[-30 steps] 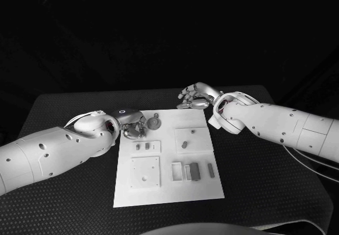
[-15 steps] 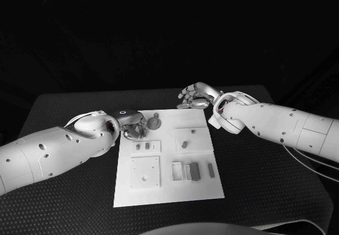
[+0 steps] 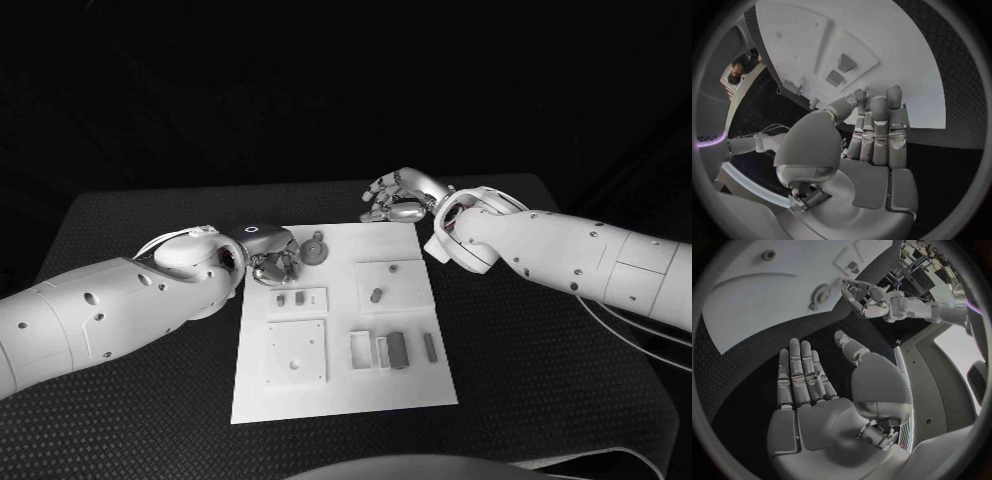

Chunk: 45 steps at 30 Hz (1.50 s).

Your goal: Assemble the parts on the task board

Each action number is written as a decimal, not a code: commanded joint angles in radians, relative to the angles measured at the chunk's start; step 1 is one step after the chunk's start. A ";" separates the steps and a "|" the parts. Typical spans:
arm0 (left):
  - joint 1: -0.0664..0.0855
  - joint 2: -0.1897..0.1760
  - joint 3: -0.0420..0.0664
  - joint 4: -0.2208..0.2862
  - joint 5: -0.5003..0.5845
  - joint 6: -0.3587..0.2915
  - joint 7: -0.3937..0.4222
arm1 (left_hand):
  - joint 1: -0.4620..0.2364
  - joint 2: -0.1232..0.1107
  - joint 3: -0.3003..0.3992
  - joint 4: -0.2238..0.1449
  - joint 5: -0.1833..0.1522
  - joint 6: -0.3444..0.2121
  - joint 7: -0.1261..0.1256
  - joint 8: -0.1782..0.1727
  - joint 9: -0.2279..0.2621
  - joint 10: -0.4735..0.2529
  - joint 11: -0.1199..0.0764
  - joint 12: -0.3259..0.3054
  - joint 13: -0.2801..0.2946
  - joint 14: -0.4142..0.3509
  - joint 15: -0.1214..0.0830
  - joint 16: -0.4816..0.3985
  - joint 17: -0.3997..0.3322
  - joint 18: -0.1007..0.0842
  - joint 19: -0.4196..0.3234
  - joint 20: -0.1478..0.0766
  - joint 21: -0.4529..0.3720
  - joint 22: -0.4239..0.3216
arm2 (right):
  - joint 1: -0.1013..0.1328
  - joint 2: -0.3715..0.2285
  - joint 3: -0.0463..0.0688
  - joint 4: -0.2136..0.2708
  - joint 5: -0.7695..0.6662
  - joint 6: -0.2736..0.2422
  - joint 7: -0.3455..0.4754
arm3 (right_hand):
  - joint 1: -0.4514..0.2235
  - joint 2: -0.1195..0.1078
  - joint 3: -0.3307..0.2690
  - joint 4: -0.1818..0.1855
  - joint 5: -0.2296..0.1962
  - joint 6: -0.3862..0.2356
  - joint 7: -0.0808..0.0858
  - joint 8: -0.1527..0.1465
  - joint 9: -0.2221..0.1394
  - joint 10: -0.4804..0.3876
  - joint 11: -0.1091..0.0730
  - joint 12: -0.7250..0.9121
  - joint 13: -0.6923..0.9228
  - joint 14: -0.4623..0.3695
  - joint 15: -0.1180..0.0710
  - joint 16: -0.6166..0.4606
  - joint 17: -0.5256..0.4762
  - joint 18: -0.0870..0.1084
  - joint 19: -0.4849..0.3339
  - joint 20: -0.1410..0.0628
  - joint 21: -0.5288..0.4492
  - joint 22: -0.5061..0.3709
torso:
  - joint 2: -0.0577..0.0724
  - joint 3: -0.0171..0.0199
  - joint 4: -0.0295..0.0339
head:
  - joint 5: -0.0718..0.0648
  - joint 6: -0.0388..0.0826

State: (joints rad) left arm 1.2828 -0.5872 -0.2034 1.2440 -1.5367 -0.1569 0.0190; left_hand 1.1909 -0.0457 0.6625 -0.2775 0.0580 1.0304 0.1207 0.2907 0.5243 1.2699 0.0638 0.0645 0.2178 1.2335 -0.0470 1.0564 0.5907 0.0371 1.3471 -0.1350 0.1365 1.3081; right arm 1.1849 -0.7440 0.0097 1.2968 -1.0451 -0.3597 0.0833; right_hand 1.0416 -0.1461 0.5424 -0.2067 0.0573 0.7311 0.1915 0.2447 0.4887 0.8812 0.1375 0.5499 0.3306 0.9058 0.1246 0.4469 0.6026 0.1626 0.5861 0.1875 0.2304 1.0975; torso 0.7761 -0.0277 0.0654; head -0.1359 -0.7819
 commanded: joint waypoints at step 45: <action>-0.014 0.015 -0.017 -0.002 -0.026 0.084 -0.007 | 0.000 0.009 0.004 -0.004 0.002 0.005 -0.002 0.004 -0.002 0.019 -0.004 0.008 0.002 -0.001 -0.005 0.010 0.010 0.033 0.003 -0.011 -0.001 0.016 | 0.000 0.002 0.000 -0.001 0.002 0.004 0.011 | 0.008 0.002 -0.007 -0.001 0.002 -0.006 0.040 0.006 -0.003 0.003 0.005 -0.001 -0.007 0.007 0.004 -0.010 0.005 -0.014 -0.002 0.005 -0.011 0.004 | 0.000 -0.0004 0.0001 | -0.004 -0.006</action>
State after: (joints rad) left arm 1.2812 -0.5768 -0.2107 1.2447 -1.5559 -0.1456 0.0090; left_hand 1.1876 -0.0462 0.6617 -0.2811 0.0577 1.0272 0.1216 0.2931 0.5238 1.2827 0.0583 0.0763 0.2207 1.2348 -0.0481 1.0602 0.5992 0.0346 1.3509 -0.1431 0.1365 1.3075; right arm 1.1849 -0.7429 0.0096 1.2954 -1.0423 -0.3594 0.0838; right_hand 1.0416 -0.1461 0.5424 -0.2068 0.0573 0.7312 0.1914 0.2447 0.4869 0.8812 0.1375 0.5499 0.3254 0.9097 0.1280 0.4432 0.6059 0.1626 0.5861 0.1875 0.2265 1.1010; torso 0.7755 -0.0283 0.0666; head -0.1395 -0.7875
